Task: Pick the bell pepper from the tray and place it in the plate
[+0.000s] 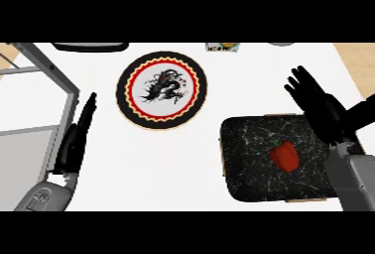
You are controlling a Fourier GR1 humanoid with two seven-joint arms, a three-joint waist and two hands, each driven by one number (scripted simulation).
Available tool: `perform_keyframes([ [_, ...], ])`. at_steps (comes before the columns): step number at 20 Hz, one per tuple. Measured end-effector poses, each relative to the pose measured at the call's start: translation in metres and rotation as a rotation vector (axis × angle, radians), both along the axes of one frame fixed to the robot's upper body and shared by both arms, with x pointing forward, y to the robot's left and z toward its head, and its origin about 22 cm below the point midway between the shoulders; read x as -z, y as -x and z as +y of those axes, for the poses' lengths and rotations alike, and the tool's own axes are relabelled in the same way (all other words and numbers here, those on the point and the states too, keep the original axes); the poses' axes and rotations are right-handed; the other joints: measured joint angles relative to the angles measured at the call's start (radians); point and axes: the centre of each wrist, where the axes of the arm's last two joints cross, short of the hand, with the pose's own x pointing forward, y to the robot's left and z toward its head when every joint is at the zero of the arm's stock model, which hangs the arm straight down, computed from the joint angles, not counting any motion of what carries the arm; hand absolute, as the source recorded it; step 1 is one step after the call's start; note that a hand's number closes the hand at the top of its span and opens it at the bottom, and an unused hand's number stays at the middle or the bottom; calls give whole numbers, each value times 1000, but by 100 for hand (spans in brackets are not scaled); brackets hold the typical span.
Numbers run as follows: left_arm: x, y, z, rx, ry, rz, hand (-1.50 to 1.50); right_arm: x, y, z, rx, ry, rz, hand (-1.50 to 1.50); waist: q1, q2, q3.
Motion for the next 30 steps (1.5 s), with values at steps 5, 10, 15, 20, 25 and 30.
perform_keyframes([
  [5,3,16,26,-40,-38,5,0,-19,-1,-2,14,-199,-77,-150,-1,-9,21],
  [10,9,33,51,-68,-57,46,0,-35,14,-23,244,-87,-248,-150,-15,-17,24],
  [15,14,53,67,-82,-49,66,0,-15,64,-10,453,-133,-383,-150,-26,-19,27],
  [20,9,57,72,-73,-41,60,0,-16,119,-10,453,-114,-438,-150,-20,-13,28],
  [25,7,57,71,-61,-39,53,0,-28,139,-24,319,81,-357,-150,-12,-10,28],
  [30,5,57,74,-58,-39,52,0,-50,144,-41,210,328,-228,-150,-7,-8,27],
])
